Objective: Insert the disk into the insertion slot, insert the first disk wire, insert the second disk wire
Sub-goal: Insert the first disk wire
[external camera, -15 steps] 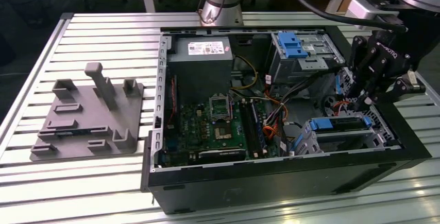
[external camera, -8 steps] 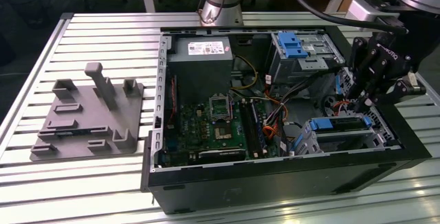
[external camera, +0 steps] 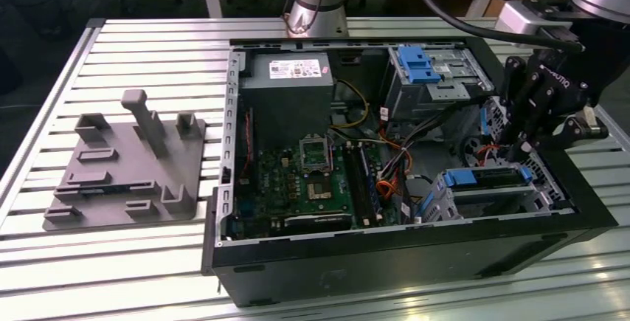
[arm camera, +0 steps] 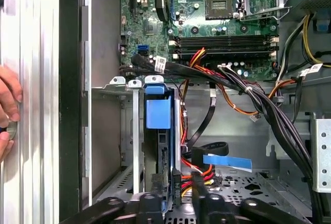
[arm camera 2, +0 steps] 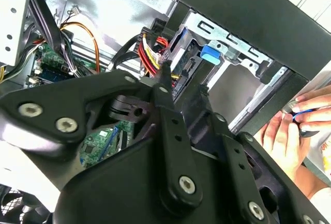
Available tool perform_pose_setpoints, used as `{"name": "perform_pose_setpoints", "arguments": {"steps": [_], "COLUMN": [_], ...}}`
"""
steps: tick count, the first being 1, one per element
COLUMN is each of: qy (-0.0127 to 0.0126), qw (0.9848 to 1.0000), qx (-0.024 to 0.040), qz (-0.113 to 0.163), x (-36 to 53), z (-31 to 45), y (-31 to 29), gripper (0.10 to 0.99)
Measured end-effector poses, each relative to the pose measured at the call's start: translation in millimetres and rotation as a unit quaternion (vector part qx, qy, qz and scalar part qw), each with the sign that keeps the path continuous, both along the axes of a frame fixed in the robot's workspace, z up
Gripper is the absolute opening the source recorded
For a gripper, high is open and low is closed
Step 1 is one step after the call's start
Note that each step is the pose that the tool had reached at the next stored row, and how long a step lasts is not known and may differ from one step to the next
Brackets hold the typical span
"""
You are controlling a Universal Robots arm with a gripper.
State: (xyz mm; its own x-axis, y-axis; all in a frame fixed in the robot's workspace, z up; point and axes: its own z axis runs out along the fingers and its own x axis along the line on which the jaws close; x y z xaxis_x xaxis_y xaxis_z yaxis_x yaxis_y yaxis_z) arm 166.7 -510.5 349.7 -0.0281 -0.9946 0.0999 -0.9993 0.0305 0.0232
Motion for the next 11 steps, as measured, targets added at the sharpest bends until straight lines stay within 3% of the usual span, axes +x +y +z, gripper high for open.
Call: {"name": "perform_pose_setpoints", "arguments": {"steps": [2,3,10,11], "qy": [0.0000,0.0000,0.0000,0.0000], "qw": [1.0000,1.0000,1.0000,1.0000], "qx": [0.0000,0.0000,0.0001,0.0002], "qz": [0.000,0.000,0.000,0.000], "x": [0.0,0.0,0.0,-0.1], "z": [-0.8,-1.2,-2.3,-2.4], "y": [0.0,0.0,0.1,0.2], "gripper": [0.361,0.290,0.275,0.208]}}
